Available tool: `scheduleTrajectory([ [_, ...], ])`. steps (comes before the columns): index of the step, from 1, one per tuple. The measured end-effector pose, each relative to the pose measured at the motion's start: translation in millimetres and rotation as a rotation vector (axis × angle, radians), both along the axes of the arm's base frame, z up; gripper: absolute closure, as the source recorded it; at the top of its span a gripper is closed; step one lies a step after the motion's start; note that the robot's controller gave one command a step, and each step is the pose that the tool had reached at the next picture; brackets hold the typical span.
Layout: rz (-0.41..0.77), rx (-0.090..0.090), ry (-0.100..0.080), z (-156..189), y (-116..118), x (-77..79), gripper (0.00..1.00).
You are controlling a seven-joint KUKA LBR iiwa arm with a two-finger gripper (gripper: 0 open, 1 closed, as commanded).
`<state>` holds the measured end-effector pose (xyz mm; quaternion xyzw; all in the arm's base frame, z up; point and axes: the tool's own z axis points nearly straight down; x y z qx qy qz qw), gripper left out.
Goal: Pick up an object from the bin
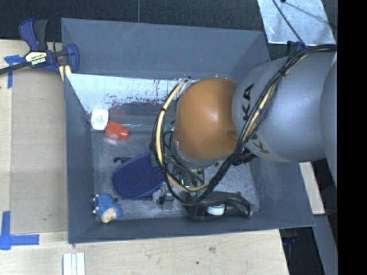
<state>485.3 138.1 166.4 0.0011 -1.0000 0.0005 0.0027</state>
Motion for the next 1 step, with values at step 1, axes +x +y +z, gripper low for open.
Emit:
scheduleTrajectory([
  [1, -0.082, 0.002, -0.013, -95.0, 14.3, 37.7, 0.0],
])
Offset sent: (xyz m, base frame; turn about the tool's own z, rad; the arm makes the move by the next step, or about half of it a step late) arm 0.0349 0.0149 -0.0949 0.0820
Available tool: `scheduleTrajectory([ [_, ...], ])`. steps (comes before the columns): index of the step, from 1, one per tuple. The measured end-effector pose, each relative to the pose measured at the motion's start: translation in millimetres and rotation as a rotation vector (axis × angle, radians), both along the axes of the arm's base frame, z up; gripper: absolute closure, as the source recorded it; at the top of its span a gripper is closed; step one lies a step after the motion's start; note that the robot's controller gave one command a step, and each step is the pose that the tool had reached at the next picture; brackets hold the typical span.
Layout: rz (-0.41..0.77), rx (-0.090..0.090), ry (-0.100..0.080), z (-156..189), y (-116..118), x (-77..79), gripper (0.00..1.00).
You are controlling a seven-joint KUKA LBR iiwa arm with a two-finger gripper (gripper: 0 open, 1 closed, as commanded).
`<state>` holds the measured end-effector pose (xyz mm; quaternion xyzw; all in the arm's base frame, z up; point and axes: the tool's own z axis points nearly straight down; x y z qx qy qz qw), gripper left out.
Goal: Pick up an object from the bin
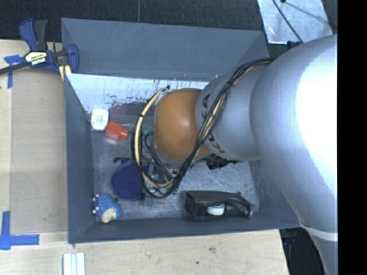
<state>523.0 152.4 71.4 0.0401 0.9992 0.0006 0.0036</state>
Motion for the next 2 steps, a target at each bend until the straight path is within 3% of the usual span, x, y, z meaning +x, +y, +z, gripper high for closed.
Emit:
scheduleTrajectory([
  [1, 0.002, 0.001, 0.005, 4.9, 1.0, -0.7, 1.0],
  [2, 0.0, 0.002, -0.003, 143.5, -5.5, 6.2, 1.0],
])
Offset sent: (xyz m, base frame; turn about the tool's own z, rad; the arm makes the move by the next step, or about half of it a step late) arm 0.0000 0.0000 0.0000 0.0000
